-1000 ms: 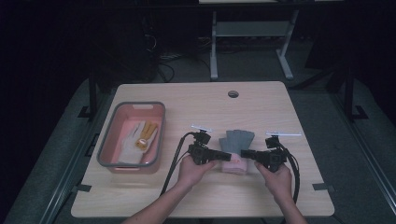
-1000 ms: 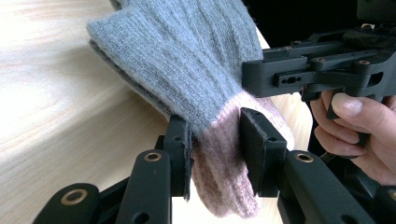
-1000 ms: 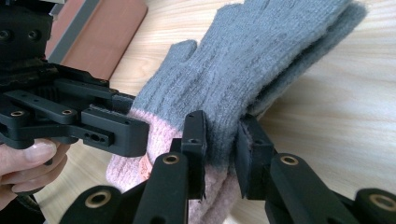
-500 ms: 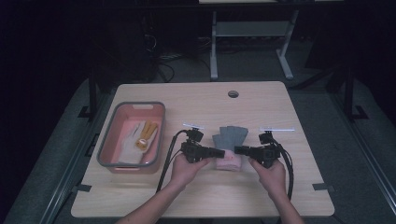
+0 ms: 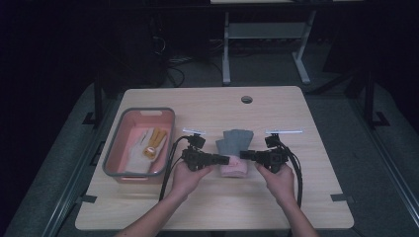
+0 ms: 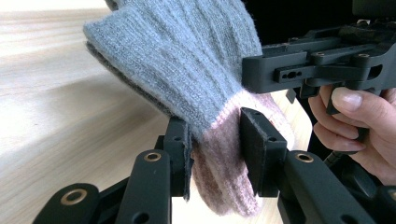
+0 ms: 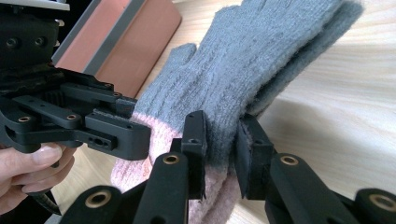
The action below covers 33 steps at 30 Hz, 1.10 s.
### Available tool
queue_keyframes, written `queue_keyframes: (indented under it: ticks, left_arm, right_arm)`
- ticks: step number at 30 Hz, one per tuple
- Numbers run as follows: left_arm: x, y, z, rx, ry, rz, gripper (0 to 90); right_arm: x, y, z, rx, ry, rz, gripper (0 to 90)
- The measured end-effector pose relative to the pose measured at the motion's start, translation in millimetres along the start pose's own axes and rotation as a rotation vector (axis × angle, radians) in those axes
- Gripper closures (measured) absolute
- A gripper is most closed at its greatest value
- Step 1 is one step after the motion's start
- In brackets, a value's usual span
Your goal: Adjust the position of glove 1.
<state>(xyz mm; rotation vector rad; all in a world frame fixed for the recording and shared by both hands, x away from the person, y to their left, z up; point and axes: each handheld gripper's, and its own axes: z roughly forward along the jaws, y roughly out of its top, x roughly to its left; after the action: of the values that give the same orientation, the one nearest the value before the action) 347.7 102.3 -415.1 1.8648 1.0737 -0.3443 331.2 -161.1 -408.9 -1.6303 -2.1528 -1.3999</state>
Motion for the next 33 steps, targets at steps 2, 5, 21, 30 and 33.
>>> queue_keyframes:
  ticks: [2,5,21,30,33]
  left_arm:
    - [0.7,0.2,-3.5,0.000,0.001,0.000,64.8]
    - [2.0,0.2,-8.5,-0.008,0.003,-0.001,64.8]
    - [7.0,-1.5,-29.5,-0.023,0.027,-0.001,64.6]
    - [9.5,2.3,-41.8,-0.036,0.032,-0.004,64.6]
    - [9.1,2.6,-46.9,-0.042,0.041,-0.003,64.6]
  right_arm:
    - [2.7,1.7,1.4,0.004,0.001,-0.001,75.0]
    - [7.5,4.8,3.9,0.006,0.009,-0.004,75.0]
    - [24.6,16.0,17.4,0.027,0.024,-0.042,75.1]
    - [34.1,25.4,21.0,0.030,0.029,-0.069,75.0]
    - [37.7,27.4,23.0,0.030,0.035,-0.072,75.1]
